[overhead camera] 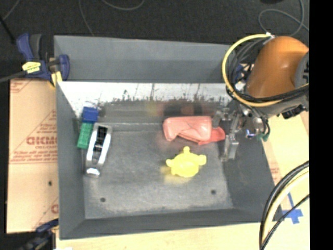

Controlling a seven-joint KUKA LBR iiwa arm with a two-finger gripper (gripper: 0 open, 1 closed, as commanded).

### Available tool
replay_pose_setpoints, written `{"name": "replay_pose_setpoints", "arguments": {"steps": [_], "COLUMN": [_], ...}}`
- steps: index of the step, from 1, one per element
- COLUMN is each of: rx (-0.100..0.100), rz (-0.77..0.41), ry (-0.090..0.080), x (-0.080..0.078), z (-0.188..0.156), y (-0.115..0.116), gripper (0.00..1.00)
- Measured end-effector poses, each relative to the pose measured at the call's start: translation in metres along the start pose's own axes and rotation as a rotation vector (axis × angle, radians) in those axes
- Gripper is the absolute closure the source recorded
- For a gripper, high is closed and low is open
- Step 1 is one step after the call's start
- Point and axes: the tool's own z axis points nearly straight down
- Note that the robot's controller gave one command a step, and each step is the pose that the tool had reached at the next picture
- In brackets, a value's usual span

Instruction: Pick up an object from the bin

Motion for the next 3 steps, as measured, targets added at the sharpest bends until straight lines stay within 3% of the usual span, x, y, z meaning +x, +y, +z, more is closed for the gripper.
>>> {"name": "replay_pose_setpoints", "arguments": {"steps": [1,2,3], "rx": [0.001,0.004,-0.003], "rz": [-0.002,-0.035,-0.008], "ry": [-0.008,-0.011,-0.012], "x": [-0.002,-0.028,-0.04], "z": [-0.005,0.015,0.044], "y": [0.0,0.037,0.059], "gripper": [0.0,0.0,0.0]}}
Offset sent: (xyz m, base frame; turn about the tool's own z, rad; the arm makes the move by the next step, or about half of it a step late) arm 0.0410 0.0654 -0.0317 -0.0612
